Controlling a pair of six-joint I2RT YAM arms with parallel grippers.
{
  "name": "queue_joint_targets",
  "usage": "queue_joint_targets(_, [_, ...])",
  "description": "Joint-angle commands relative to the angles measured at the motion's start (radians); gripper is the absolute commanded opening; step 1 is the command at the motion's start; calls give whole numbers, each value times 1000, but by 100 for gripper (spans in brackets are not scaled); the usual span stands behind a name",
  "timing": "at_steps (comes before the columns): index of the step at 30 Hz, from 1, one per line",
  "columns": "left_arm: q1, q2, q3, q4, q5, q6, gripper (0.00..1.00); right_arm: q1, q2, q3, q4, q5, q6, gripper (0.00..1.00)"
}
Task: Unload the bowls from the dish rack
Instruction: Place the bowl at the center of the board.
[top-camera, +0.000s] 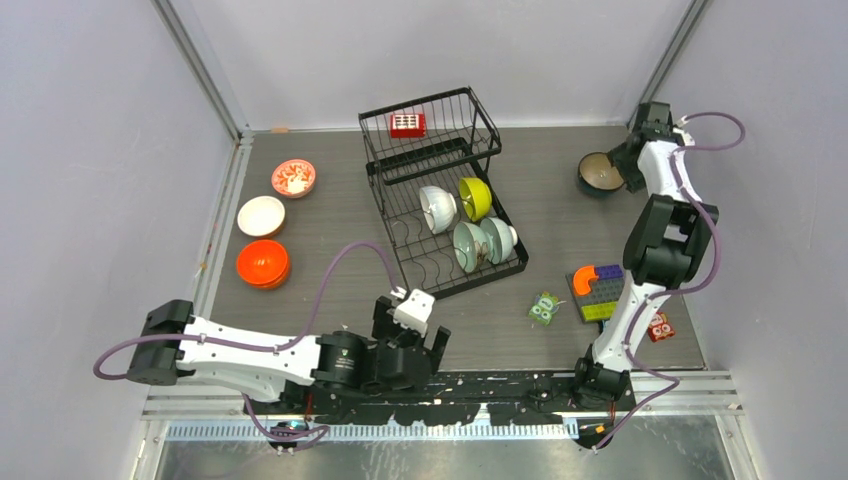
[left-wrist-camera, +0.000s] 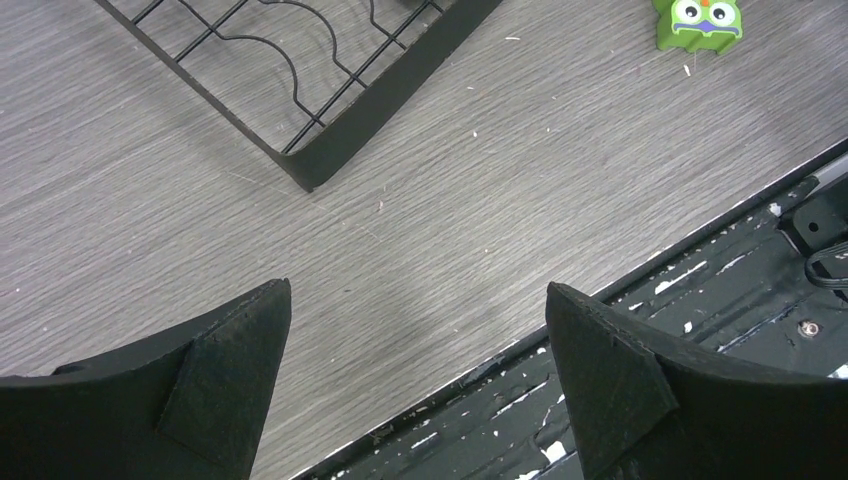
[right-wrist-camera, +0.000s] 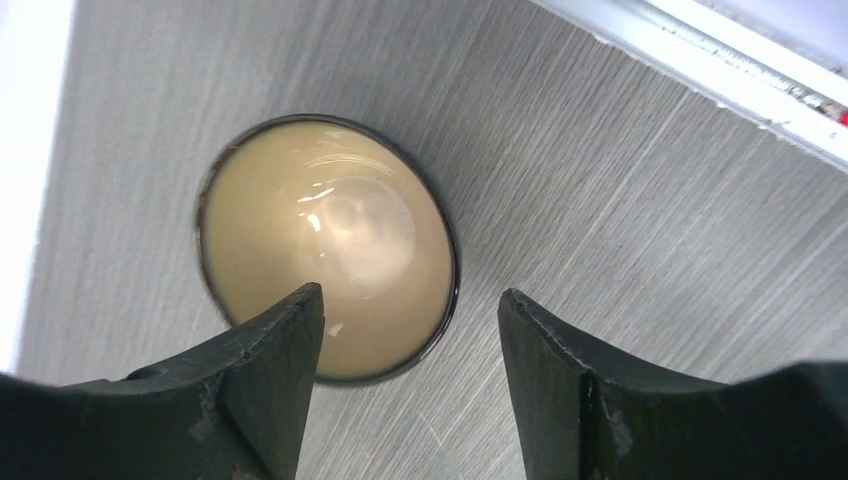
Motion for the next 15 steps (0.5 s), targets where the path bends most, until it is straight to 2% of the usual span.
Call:
queue_joint_targets(1, [2, -41, 58, -25, -42, -12, 100, 44, -172, 25, 2, 80, -19, 70])
queue_joint_targets(6, [2, -69, 106, -100, -101, -12, 100, 188, -305, 62, -40, 234, -29, 73])
queue_joint_targets(8, [2, -90, 130, -147, -123, -14, 100, 301, -358, 80, -55, 392, -60, 79])
queue_joint_targets(9, [2, -100, 141, -161, -135, -13, 100, 372, -386, 77, -53, 466, -91, 86])
queue_joint_targets(10, [2, -114, 149, -172, -152, -11, 100, 437, -420, 62, -36, 538, -124, 97])
queue_joint_targets(11, [4, -125, 159, -180, -169, -6, 100, 497, -456, 40, -21, 594, -152, 99])
queue_joint_targets(13, [12, -142, 168, -177, -189, 25, 100, 581, -532, -12, -21, 624, -155, 100])
queue_joint_targets(15, [34, -155, 174, -159, -182, 53, 100, 607, -623, -78, -64, 549, -66, 100])
